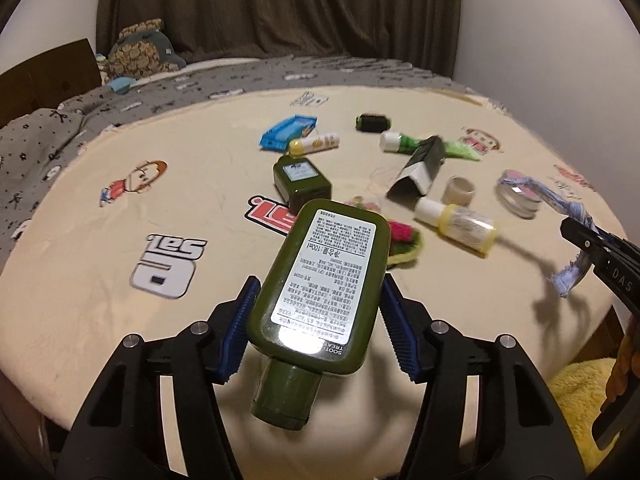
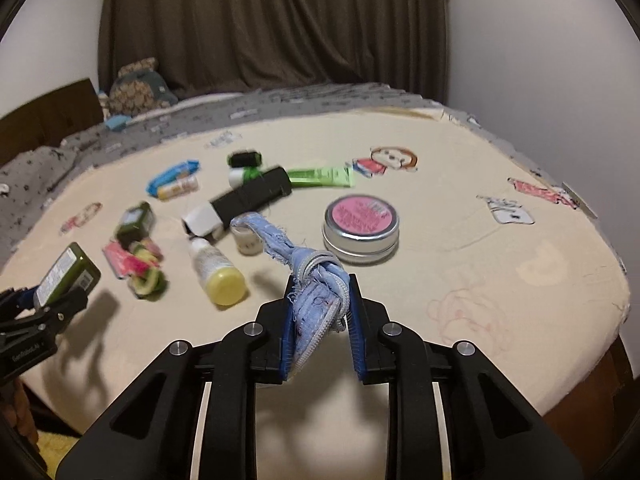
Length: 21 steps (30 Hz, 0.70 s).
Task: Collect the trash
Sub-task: 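Lower both held items into the bin below the bed and open both tools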
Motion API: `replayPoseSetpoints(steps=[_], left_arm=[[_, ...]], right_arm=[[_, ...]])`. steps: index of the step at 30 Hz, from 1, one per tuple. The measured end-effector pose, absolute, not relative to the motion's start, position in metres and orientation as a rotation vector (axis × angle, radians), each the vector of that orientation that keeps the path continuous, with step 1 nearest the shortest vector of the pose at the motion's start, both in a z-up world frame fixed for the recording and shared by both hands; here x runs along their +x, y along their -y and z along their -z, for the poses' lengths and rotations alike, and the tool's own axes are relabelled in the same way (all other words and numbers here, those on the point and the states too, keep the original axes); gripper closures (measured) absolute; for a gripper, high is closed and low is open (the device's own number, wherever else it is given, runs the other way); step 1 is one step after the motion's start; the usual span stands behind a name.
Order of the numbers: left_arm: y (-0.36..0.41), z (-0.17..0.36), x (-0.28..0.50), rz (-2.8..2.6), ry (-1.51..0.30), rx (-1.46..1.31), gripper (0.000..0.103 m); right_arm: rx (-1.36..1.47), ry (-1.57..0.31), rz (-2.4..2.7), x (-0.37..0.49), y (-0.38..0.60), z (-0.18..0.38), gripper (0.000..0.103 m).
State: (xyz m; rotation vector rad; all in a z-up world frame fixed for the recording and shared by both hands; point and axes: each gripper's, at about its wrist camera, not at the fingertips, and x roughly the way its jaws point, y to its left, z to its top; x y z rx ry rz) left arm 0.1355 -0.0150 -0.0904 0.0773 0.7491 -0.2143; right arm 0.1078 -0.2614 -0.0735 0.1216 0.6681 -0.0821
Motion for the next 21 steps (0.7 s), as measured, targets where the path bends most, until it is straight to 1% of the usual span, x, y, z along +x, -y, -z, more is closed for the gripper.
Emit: replayPoseSetpoints(steps=[6, 11, 16, 21], left_arm=[[0.019, 0.074, 0.077, 0.247, -0.713, 0.098, 0.046], [0.017, 0.079, 0.040, 0.265, -0.723, 0.095, 0.046], [0.013, 0.104, 0.010, 0.279, -0.788, 0.094, 0.046], [0.012, 0.153, -0.001, 0.279, -0.923, 0.091, 0.046]], right_arm=[[0.115, -0.661, -0.069, 0.059, 0.236, 0.060, 0.079], [0.077, -0.684, -0.160, 0.022, 0.217, 0.064, 0.079], [0.062, -0.752, -0.207, 0.002, 0.208, 0.082, 0.079], [0.037, -0.861, -0.230, -0.003, 0.196, 0.119, 0.079]])
